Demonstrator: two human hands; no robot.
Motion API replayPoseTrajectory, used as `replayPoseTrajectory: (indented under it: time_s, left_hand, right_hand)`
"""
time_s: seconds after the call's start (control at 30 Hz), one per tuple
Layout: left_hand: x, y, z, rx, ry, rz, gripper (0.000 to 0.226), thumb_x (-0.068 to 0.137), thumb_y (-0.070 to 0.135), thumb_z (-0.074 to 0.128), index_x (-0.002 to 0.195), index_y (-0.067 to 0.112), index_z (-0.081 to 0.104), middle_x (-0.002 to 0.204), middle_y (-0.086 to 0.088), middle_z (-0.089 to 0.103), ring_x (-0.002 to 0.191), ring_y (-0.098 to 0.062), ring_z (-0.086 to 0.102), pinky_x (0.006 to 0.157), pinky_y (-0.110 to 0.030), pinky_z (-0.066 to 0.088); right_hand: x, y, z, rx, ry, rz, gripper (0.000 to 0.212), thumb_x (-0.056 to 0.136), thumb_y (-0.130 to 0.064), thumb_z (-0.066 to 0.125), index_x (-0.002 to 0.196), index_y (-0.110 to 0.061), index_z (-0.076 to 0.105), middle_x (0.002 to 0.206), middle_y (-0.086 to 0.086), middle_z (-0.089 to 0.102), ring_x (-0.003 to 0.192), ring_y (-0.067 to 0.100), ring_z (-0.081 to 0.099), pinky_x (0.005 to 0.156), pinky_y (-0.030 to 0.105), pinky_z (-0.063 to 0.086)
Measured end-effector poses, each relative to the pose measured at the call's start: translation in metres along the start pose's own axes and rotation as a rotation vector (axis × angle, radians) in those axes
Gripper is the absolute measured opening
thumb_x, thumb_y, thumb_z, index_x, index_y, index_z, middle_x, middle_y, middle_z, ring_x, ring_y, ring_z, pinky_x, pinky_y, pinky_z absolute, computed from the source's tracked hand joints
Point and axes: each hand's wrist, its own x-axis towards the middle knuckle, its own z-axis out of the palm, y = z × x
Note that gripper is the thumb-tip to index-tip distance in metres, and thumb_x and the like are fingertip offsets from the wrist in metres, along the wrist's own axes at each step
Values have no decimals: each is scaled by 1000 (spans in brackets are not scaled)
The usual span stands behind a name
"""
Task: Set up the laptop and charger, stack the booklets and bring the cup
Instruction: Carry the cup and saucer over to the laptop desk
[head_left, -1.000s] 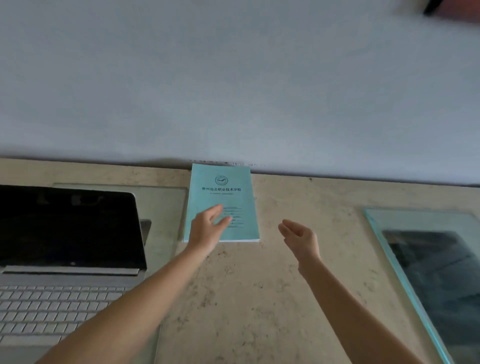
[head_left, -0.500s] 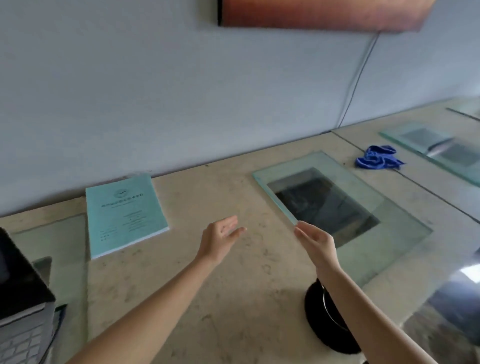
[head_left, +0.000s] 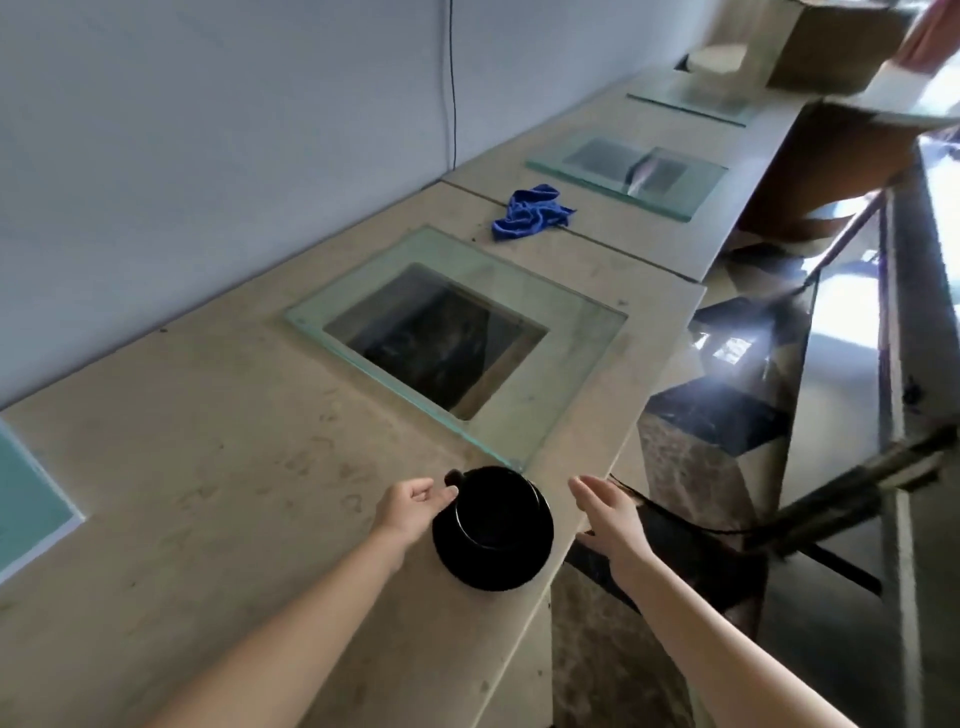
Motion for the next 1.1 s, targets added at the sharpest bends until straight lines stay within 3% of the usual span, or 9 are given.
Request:
replayPoseTrajectory:
  time_s: [0.13, 0.3, 0.43, 0.53, 0.63, 0.8, 0.93, 1.03, 1.1]
  left_hand:
    - [7, -11, 5, 0, 22, -51, 59, 80, 25, 73, 130, 0, 52, 128, -16, 60, 115, -21, 57, 102, -33, 43]
    - [12, -21, 5, -51, -21, -114, 61, 82, 29, 71, 131, -1, 51, 132, -13, 57, 118, -21, 52, 96, -25, 36]
    - [16, -26, 5, -137, -121, -164, 61, 85, 29, 66, 135, 0, 46, 140, -12, 49, 132, -22, 41, 105, -27, 28]
    - [20, -31, 7, -184, -153, -202, 55, 86, 31, 64, 126, -5, 52, 136, -10, 53, 133, -21, 41, 110, -31, 27]
    - [18, -34, 8, -197, -157, -207, 34, 86, 33, 63, 98, 1, 63, 111, -6, 66, 123, -19, 49, 95, -26, 29]
    - [8, -42, 7, -244, -125, -186, 27, 86, 32, 64, 93, 6, 66, 119, -14, 65, 120, -22, 53, 108, -33, 33]
    - [-15, -59, -11, -278, -50, -184, 20, 85, 32, 66, 81, 12, 64, 107, -9, 67, 111, -20, 56, 93, -26, 37]
    - [-38, -75, -36, -332, 30, -207, 28, 83, 35, 67, 94, 8, 66, 103, -5, 66, 98, -15, 57, 71, -19, 41]
    - [-56, -85, -54, -376, 92, -220, 30, 83, 35, 68, 99, 10, 66, 102, -1, 67, 94, -10, 59, 67, -19, 43]
  right_hand:
    - [-2, 18, 10, 56, -111, 150, 57, 85, -51, 61, 131, -18, 52, 128, 2, 55, 107, 17, 56, 69, 36, 57]
    - [4, 19, 22, 35, -199, 146, 61, 80, -52, 66, 130, -19, 53, 125, -1, 59, 114, 16, 56, 66, 35, 60]
    - [4, 13, 26, -3, -267, 122, 21, 81, -42, 71, 97, -33, 61, 96, -17, 64, 81, -3, 62, 61, 31, 59]
    - [4, 9, 24, 3, -309, 117, 23, 83, -34, 71, 102, -29, 59, 97, -14, 65, 79, -2, 64, 58, 28, 58]
    - [3, 6, 23, 19, -320, 133, 28, 85, -30, 70, 109, -24, 57, 101, -10, 65, 83, 0, 64, 57, 29, 57]
    - [1, 2, 26, 9, -347, 145, 35, 85, -28, 70, 117, -20, 56, 103, -10, 64, 89, 2, 61, 59, 31, 58]
    - [-12, 3, 39, -71, -432, 122, 36, 84, -32, 71, 116, -21, 59, 106, -9, 67, 93, 3, 63, 61, 31, 59]
    - [-26, 4, 61, -117, -501, 108, 38, 84, -33, 71, 118, -21, 59, 110, -6, 66, 97, 4, 62, 65, 34, 61]
    - [-40, 3, 79, -149, -545, 90, 39, 83, -32, 71, 118, -20, 59, 111, -6, 66, 97, 4, 62, 65, 35, 61]
